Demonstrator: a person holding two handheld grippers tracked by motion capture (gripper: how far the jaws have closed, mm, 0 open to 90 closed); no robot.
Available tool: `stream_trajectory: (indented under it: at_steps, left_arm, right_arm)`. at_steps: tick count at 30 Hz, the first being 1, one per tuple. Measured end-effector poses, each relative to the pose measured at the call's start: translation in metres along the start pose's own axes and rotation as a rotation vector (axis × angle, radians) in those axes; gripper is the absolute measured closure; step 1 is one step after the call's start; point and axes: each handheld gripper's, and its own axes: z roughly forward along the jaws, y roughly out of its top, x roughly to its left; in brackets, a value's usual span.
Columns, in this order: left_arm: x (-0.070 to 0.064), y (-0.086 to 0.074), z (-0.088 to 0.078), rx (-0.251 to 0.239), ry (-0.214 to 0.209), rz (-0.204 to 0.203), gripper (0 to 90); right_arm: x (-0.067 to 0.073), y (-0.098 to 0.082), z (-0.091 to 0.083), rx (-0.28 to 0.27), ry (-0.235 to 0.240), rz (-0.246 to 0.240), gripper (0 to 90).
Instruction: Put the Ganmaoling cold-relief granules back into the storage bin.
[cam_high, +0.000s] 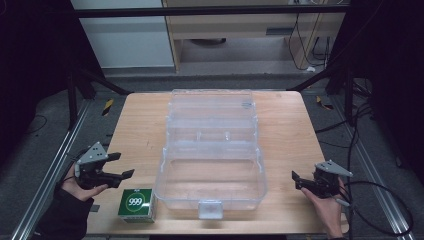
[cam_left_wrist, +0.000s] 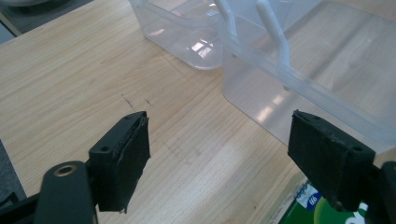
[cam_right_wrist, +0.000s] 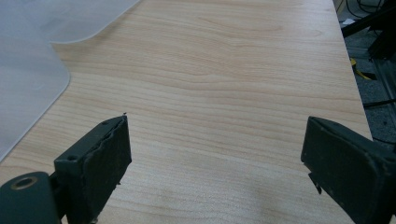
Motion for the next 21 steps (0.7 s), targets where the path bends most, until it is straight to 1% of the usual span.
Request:
stream_trajectory:
  at_steps: [2, 3, 5, 6, 8, 9, 11, 12, 13, 15, 17, 18, 19, 20, 21]
  left_arm:
    - [-0.001, 0.001, -0.001, 0.012, -0.014, 0.015, 19.4]
    - [-0.001, 0.001, -0.001, 0.012, -0.014, 0.015, 19.1]
    - [-0.003, 0.002, -0.002, 0.018, -0.028, 0.029, 19.0]
    - [-0.005, 0.004, -0.003, 0.024, -0.047, 0.039, 19.0]
    - [-0.006, 0.005, -0.005, 0.034, -0.059, 0.057, 18.5]
    - [-0.006, 0.005, -0.005, 0.034, -0.059, 0.057, 18.3]
    - [-0.008, 0.008, -0.007, 0.049, -0.076, 0.080, 18.0]
    - [-0.008, 0.008, -0.007, 0.049, -0.076, 0.080, 17.9]
    - [-0.008, 0.009, -0.009, 0.056, -0.090, 0.088, 17.9]
    - [-0.009, 0.010, -0.010, 0.060, -0.093, 0.094, 17.9]
    - [-0.009, 0.011, -0.013, 0.078, -0.107, 0.108, 17.8]
    - [-0.009, 0.011, -0.013, 0.078, -0.107, 0.108, 17.7]
    - [-0.010, 0.011, -0.013, 0.089, -0.118, 0.120, 17.7]
    - [-0.010, 0.011, -0.013, 0.089, -0.118, 0.120, 17.5]
    - [-0.011, 0.012, -0.014, 0.093, -0.123, 0.128, 17.5]
  right_arm:
    - [0.000, 0.000, 0.000, 0.000, 0.000, 0.000, 8.6]
    - [0.000, 0.000, 0.000, 0.000, 0.000, 0.000, 8.6]
    - [0.000, 0.000, 0.000, 0.001, 0.001, -0.001, 8.5]
    - [0.000, 0.000, 0.000, 0.003, 0.001, -0.002, 8.2]
    - [0.000, 0.000, 0.000, 0.006, 0.005, 0.001, 8.0]
    - [0.000, 0.000, 0.000, 0.006, 0.005, 0.001, 8.0]
    - [0.000, 0.000, 0.000, 0.007, 0.006, 0.001, 7.8]
    - [0.000, 0.000, 0.000, 0.007, 0.006, 0.001, 7.8]
    - [0.000, 0.000, 0.000, 0.007, 0.008, 0.000, 7.7]
    - [0.000, 0.000, 0.001, 0.008, 0.007, -0.001, 7.6]
    - [0.000, 0.000, 0.001, 0.009, 0.009, -0.003, 7.5]
    - [0.000, 0.000, 0.001, 0.010, 0.010, -0.003, 7.5]
    - [0.000, 0.000, 0.001, 0.010, 0.010, -0.002, 7.5]
    - [0.000, 0.000, 0.001, 0.010, 0.010, -0.002, 7.5]
    - [0.000, -0.001, 0.001, 0.007, 0.009, -0.006, 7.5]
